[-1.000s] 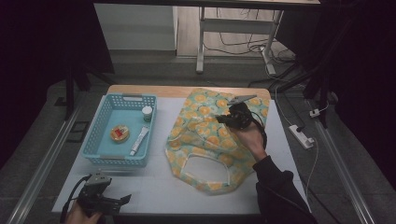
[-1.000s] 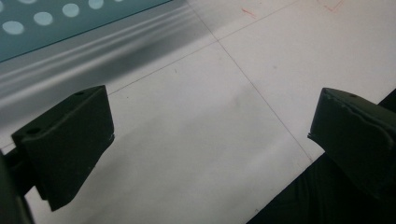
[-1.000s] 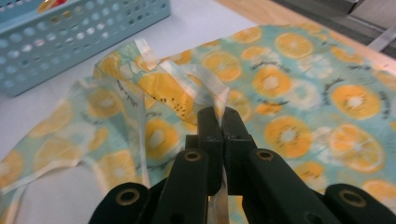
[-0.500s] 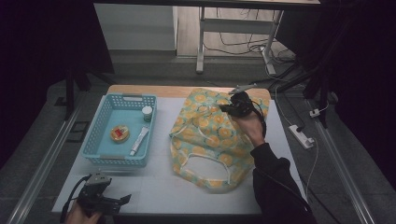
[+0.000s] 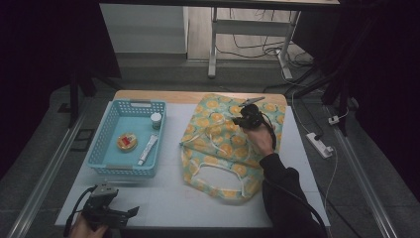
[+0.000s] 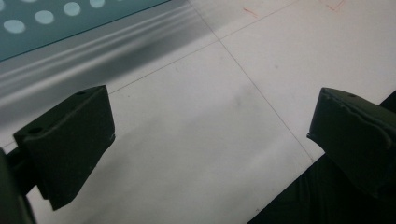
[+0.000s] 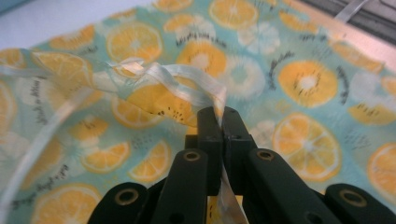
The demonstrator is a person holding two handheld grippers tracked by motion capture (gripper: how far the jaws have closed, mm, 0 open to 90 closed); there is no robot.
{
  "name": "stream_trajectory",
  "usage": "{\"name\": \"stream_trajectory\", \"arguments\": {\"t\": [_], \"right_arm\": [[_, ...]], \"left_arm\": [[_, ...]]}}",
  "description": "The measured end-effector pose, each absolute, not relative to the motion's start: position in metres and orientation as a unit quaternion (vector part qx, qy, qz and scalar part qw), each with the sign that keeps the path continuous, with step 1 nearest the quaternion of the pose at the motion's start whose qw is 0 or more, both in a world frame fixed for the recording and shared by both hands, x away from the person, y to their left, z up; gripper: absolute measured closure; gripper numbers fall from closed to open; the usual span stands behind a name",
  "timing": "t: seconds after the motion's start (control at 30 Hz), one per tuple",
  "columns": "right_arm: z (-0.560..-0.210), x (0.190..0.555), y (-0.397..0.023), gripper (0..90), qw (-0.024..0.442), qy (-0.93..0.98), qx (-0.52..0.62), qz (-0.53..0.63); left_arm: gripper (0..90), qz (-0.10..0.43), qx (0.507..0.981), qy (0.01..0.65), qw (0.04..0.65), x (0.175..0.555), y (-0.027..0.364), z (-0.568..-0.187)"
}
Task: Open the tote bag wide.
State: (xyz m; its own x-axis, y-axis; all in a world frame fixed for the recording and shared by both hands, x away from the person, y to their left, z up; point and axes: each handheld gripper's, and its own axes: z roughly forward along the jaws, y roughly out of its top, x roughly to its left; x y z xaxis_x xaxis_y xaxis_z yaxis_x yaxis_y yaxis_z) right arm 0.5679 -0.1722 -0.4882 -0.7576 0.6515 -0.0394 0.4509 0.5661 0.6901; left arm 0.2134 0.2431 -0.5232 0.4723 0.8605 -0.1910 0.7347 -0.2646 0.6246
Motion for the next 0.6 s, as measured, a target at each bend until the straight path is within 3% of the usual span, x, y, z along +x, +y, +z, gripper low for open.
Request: {"name": "stream_trajectory", "arguments": {"t": [0.37, 0.53, 0.6], "right_arm": [[-0.520, 0.565, -0.177, 85.7, 0.125, 0.876, 0.329, 0.331], [-0.515, 0.565, -0.180, 75.6, 0.118, 0.866, 0.342, 0.345], [-0.507, 0.565, -0.183, 65.4, 0.112, 0.854, 0.350, 0.367]], "left_arm": [[0.7, 0.093, 0.789, 0.506, 0.335, 0.214, 0.243, -0.523], [0.7, 0.093, 0.789, 0.506, 0.335, 0.214, 0.243, -0.523], [0.7, 0.093, 0.789, 0.507, 0.334, 0.214, 0.243, -0.523]]}}
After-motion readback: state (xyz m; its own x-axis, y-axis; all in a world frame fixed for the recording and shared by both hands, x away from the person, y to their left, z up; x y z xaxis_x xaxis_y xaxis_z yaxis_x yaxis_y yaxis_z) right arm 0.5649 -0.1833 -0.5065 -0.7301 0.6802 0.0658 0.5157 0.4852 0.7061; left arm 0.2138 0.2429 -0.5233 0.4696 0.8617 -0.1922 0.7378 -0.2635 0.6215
